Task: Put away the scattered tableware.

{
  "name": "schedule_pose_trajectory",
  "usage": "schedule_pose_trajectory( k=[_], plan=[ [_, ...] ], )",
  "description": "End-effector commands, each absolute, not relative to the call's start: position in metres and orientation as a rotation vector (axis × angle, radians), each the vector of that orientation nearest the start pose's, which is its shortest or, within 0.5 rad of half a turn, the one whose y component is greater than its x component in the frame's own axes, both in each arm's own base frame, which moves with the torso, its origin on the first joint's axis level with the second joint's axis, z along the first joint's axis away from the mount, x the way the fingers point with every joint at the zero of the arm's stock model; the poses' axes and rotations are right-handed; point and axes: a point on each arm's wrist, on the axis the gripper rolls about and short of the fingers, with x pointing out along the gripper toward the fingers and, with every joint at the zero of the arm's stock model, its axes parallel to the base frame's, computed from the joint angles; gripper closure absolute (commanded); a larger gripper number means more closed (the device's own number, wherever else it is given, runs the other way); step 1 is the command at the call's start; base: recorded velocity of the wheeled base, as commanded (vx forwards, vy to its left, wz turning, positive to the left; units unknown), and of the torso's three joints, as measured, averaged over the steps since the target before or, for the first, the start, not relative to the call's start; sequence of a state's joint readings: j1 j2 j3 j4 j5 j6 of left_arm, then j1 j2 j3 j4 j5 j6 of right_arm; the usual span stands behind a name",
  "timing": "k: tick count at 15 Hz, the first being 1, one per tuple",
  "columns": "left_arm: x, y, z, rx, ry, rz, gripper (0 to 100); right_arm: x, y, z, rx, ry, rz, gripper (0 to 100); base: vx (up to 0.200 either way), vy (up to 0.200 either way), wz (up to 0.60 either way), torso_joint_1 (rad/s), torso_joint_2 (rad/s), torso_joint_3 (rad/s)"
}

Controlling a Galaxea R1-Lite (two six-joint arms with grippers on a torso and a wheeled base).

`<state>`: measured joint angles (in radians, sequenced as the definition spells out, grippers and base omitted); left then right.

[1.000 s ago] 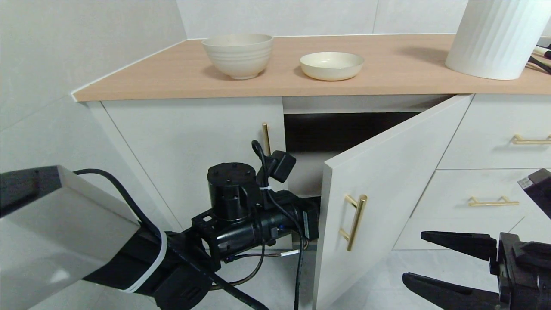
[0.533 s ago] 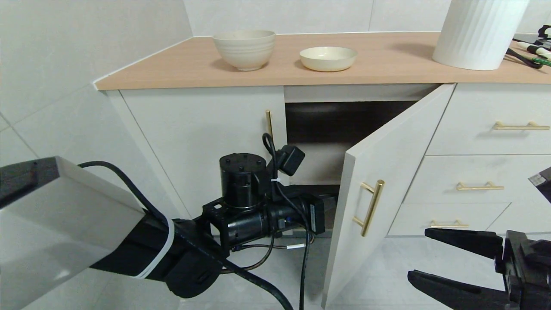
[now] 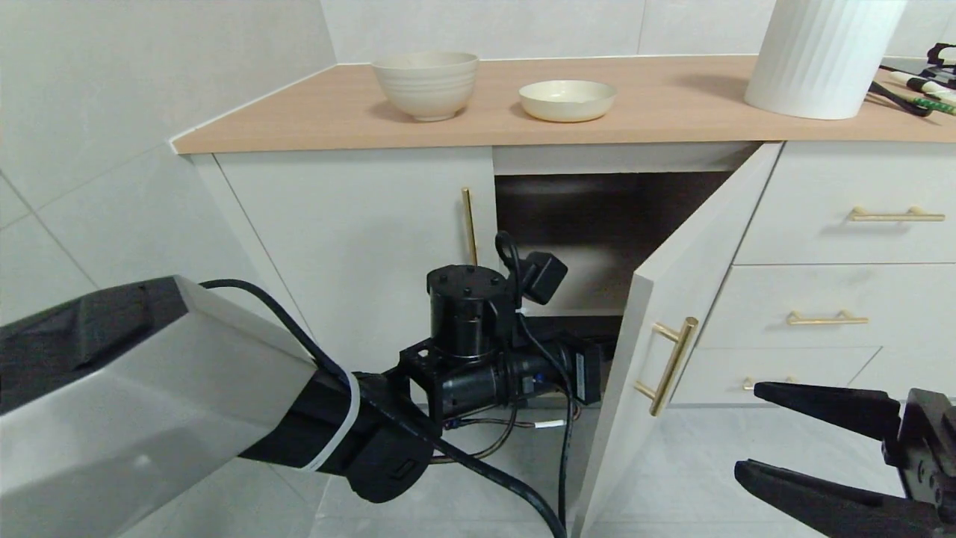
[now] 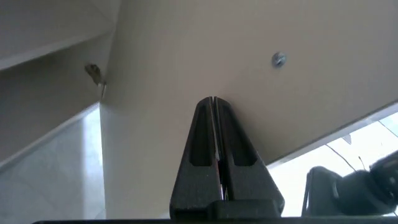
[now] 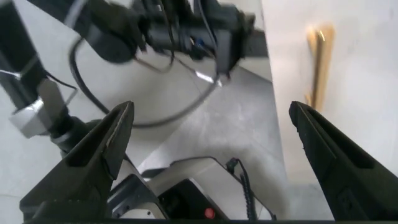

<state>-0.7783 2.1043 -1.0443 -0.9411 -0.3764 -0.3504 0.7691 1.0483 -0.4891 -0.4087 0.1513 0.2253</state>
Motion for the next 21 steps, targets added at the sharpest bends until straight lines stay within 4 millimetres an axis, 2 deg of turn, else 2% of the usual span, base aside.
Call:
schedule_pose_trajectory(
  k=[1, 3, 4, 8, 9, 11, 12, 13, 15, 17, 19, 20, 21],
  plan=[
    [0.254, -0.311, 0.142, -0.28, 0.292, -1.175, 100, 0.088, 0.091, 0.226, 0.181, 0.188, 0.921, 0, 0.0, 0.0, 0.0, 0.0, 0.0, 0.0],
    [0.218, -0.33, 0.151, -0.272, 0.288, -1.275, 100, 0.074, 0.083, 0.239, 0.205, 0.111, 0.971, 0, 0.0, 0.0, 0.0, 0.0, 0.0, 0.0],
    [0.21, -0.331, 0.152, -0.269, 0.294, -1.289, 100, 0.07, 0.079, 0.243, 0.213, 0.087, 0.994, 0, 0.0, 0.0, 0.0, 0.0, 0.0, 0.0],
    [0.207, -0.325, 0.15, -0.269, 0.296, -1.273, 100, 0.065, 0.077, 0.243, 0.21, 0.091, 1.062, 0, 0.0, 0.0, 0.0, 0.0, 0.0, 0.0],
    [0.214, -0.315, 0.155, -0.278, 0.271, -1.228, 100, 0.07, 0.081, 0.239, 0.198, 0.135, 1.05, 0, 0.0, 0.0, 0.0, 0.0, 0.0, 0.0],
    [0.228, -0.286, 0.167, -0.29, 0.241, -1.154, 100, 0.08, 0.089, 0.233, 0.185, 0.186, 1.024, 0, 0.0, 0.0, 0.0, 0.0, 0.0, 0.0],
    [0.237, -0.258, 0.176, -0.295, 0.226, -1.082, 100, 0.092, 0.094, 0.229, 0.176, 0.221, 0.965, 0, 0.0, 0.0, 0.0, 0.0, 0.0, 0.0],
    [0.242, -0.241, 0.181, -0.298, 0.221, -1.029, 100, 0.099, 0.096, 0.227, 0.173, 0.237, 0.93, 0, 0.0, 0.0, 0.0, 0.0, 0.0, 0.0],
    [0.25, -0.177, 0.202, -0.3, 0.232, -0.738, 100, 0.125, 0.108, 0.228, 0.168, 0.274, 0.866, 0, 0.0, 0.0, 0.0, 0.0, 0.0, 0.0],
    [0.243, -0.132, 0.217, -0.307, 0.232, -0.602, 100, 0.151, 0.125, 0.235, 0.168, 0.274, 0.849, 0, 0.0, 0.0, 0.0, 0.0, 0.0, 0.0],
    [0.225, -0.104, 0.23, -0.317, 0.201, -0.54, 100, 0.173, 0.141, 0.241, 0.172, 0.248, 0.847, 0, 0.0, 0.0, 0.0, 0.0, 0.0, 0.0],
    [0.225, -0.104, 0.23, -0.317, 0.201, -0.54, 100, 0.173, 0.141, 0.241, 0.172, 0.248, 0.847, 0, 0.0, 0.0, 0.0, 0.0, 0.0, 0.0],
    [0.211, -0.085, 0.237, -0.32, 0.197, -0.488, 100, 0.18, 0.146, 0.237, 0.17, 0.258, 0.847, 0, 0.0, 0.0, 0.0, 0.0, 0.0, 0.0]
  ],
)
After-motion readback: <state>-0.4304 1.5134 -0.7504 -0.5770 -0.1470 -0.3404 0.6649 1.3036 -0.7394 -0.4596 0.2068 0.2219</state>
